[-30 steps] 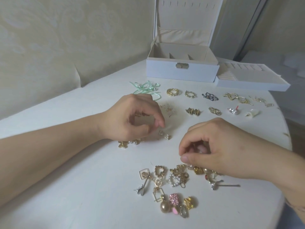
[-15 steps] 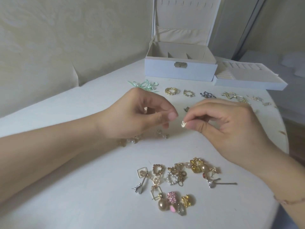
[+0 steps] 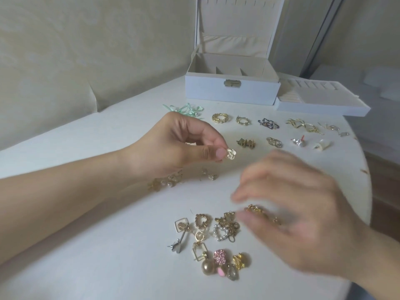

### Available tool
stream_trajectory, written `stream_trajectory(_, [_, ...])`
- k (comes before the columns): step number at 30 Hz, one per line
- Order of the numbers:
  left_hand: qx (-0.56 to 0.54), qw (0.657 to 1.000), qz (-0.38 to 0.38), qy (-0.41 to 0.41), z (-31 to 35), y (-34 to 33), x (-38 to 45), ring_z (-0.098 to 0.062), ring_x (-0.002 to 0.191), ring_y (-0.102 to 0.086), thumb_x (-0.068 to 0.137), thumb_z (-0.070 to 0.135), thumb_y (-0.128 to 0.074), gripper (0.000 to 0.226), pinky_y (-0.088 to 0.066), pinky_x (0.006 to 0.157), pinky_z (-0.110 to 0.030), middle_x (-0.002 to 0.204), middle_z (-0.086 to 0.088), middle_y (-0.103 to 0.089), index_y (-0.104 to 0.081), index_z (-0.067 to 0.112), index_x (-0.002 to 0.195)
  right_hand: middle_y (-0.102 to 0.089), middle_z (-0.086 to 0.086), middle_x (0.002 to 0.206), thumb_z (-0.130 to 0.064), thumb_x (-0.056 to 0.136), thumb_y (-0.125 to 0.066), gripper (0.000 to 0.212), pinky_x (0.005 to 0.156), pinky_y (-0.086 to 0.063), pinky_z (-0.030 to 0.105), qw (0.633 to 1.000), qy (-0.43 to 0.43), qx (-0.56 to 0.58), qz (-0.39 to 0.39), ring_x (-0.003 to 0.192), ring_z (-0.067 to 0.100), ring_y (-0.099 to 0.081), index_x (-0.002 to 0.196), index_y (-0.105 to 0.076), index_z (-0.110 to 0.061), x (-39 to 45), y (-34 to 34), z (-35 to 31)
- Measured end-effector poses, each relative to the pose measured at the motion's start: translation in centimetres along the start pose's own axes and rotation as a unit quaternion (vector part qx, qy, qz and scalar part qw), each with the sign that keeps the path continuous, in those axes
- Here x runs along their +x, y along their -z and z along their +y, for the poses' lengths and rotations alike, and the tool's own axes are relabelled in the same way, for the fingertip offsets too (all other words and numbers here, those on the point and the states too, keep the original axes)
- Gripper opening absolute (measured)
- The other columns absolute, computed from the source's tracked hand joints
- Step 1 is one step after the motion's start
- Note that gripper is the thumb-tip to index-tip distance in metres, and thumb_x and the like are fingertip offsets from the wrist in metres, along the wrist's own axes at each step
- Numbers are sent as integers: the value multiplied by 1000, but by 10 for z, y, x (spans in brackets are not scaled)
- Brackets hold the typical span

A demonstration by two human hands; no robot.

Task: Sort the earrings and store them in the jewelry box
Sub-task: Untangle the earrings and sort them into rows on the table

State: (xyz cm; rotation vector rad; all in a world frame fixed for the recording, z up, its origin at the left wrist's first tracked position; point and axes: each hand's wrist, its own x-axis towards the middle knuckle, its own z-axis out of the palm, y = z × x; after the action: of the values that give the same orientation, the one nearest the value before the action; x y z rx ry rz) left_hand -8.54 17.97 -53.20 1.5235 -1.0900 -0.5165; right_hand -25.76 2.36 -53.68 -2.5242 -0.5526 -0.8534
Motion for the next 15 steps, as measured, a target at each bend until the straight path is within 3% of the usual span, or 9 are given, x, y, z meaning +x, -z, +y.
stream_trajectory(3, [53, 998, 16, -4, 2, -2, 0, -18, 73, -60, 76, 22, -77, 7, -49, 72, -26, 76, -1, -72, -76, 15, 78, -66, -8, 91, -33, 79, -76, 11, 73, -42, 38, 992, 59, -37, -103, 85, 18, -50, 85, -76, -24, -11, -3, -6])
stream_trajectory(8, [-16, 996, 76, 45, 6, -5, 2, 5, 50, -53, 74, 15, -70, 11, -38, 55, -4, 57, 14, -63, -70, 5, 78, -65, -16, 89, -37, 81, -73, 7, 80, -37, 44, 989, 83, -52, -114, 88, 20, -49, 79, -74, -31, -18, -3, -2])
stream_trajectory(15, [20, 995, 80, 64, 4, -5, 1, -5, 71, -64, 65, 29, -74, 17, -49, 73, -15, 73, 5, -73, -75, 15, 76, -62, -20, 90, -40, 85, -67, 8, 83, -36, 41, 983, 78, -54, -155, 92, 18, -46, 81, -71, -34, -20, -2, -1])
